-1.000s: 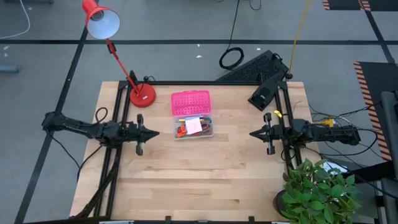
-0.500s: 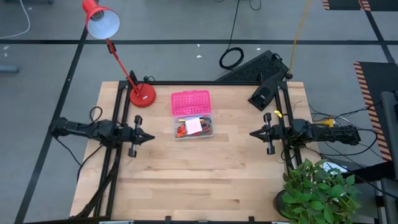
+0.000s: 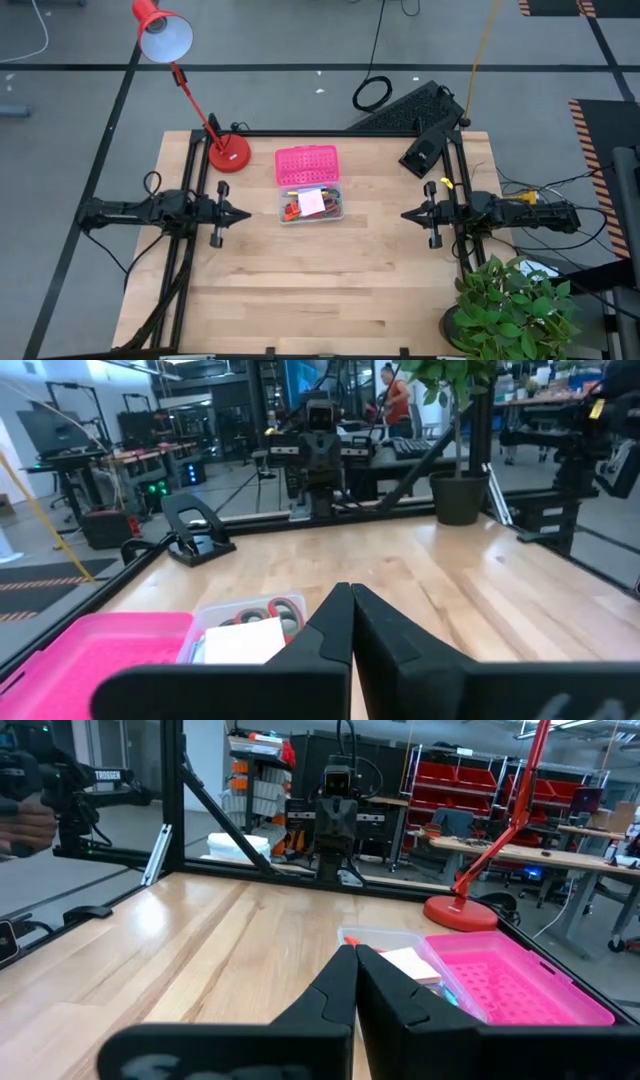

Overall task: Pack school essentials
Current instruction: Return to Home Position

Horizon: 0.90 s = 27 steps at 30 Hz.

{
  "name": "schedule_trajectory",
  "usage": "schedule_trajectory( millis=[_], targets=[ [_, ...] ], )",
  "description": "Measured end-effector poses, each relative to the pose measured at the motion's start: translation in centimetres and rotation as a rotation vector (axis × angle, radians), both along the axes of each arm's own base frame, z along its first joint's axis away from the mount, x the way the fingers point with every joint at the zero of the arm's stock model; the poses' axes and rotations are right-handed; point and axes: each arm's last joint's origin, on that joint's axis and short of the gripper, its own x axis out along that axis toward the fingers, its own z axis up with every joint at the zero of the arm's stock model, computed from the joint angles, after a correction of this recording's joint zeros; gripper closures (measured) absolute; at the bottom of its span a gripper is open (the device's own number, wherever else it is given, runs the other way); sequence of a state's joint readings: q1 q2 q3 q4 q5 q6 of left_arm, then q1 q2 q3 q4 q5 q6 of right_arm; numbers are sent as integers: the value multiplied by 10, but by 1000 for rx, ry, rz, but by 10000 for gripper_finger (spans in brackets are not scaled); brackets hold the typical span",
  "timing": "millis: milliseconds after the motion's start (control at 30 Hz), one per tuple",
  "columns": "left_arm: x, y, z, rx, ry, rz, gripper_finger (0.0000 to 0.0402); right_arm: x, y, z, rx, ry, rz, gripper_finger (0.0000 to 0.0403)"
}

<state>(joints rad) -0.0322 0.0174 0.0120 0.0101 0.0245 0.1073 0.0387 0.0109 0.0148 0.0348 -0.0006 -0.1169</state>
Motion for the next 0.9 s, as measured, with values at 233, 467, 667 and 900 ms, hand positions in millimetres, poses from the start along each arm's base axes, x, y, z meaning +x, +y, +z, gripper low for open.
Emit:
schedule_trajectory(
  millis=[233,467,667,900],
  targets=[
    [1,0,-1,15,15,-3,399,0,0,0,0,0,0,403],
    [1,0,-1,15,15,-3,381,0,0,0,0,0,0,403],
    [1,0,-1,24,14,21,374,0,0,0,0,0,0,403],
    [1,1,-1,30,13,26,374,0,0,0,0,1,0,403]
  ],
)
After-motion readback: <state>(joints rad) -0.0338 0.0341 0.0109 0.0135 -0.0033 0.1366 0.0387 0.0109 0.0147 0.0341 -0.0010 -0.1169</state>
